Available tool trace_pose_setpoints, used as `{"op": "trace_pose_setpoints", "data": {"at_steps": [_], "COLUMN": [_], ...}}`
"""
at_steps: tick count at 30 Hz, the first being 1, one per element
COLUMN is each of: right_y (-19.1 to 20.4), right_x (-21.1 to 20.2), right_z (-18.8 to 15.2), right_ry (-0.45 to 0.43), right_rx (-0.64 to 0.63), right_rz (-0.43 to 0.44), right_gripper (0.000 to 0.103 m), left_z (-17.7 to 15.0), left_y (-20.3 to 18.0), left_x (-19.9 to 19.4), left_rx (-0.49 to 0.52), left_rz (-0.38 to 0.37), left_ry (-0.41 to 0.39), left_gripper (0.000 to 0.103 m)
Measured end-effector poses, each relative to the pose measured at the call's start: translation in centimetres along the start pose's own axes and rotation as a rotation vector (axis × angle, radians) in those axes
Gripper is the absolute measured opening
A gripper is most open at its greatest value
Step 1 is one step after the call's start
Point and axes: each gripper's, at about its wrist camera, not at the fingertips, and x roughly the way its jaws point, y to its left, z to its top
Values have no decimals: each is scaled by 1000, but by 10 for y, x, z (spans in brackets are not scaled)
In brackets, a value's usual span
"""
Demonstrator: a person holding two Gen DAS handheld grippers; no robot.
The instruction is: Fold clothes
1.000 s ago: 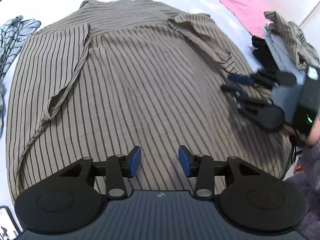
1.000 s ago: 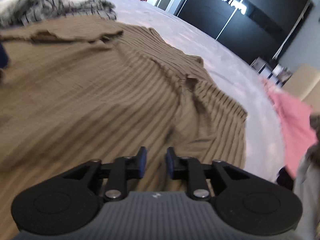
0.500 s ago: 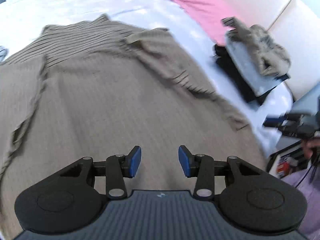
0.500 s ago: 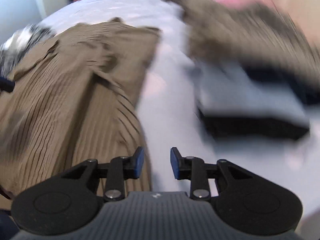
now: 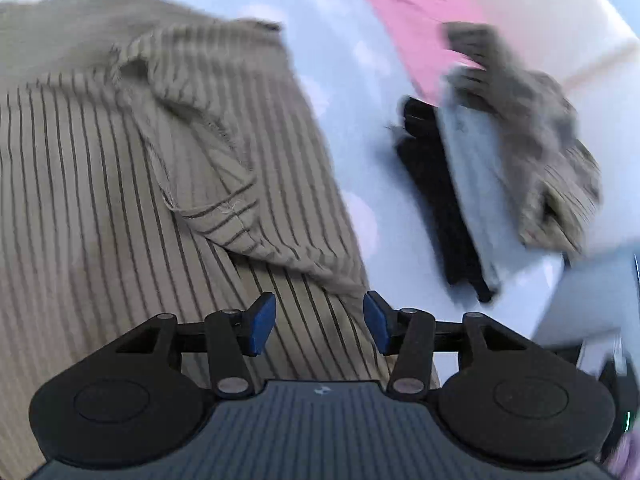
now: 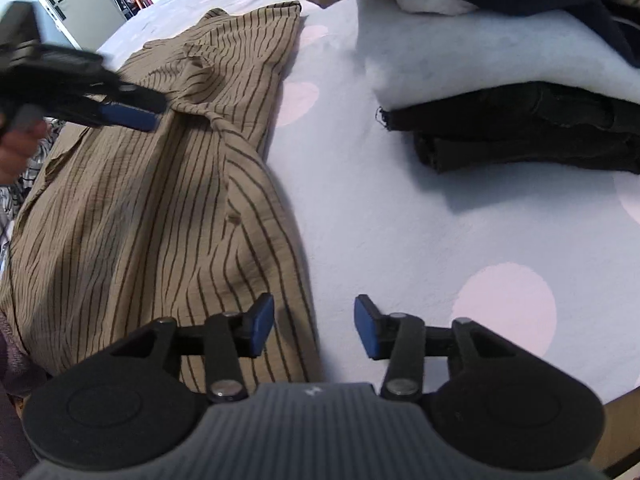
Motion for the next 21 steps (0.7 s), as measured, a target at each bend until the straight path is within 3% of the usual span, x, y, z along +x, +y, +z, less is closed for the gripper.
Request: {"op": "trace_pose_setpoints", "data": {"at_steps": [2,3,4,5,6,7,8,11,17,21], "right_y": [0,1,2,2,4,5,7,13,44,72], "right_x": [6,6,7,6,3,-2,-6,-31,-52,-29], "right_z": [-4,-5,-6,-7,-7,-6,-6,-4,-15,-20], "right_ry": [13,13,13,19,14,8,1,-38,13,97], "right_rx": [-4,-15,-28,-31,-36,-41,-46,-69,-190,-328], "right_rz": [12,17,21,29,23,14,6,-26,-119,-191], "right_gripper": [48,42,19,5,1,1,1,1,0,0], "left_z": [4,5,6,7,7,8,9,12,26,24], "left_y": [11,15,20,25,28,30,30,23,-6,-9], "left_x": [8,11,14,18,23,28,32,38,43,51], "left_rx": [-99,-141,-181,-219,-245,-258,-262,-241,-193,-164], "left_rz": [-49,-77,-93,-93,-86,-82,-82,-128,-233,-173], "left_ry": [-27,-45,-59,-61,-53,-42,-36,-51,-76,-53], "left_gripper": [46,46,46,44,40,25,16,6,2,2]}}
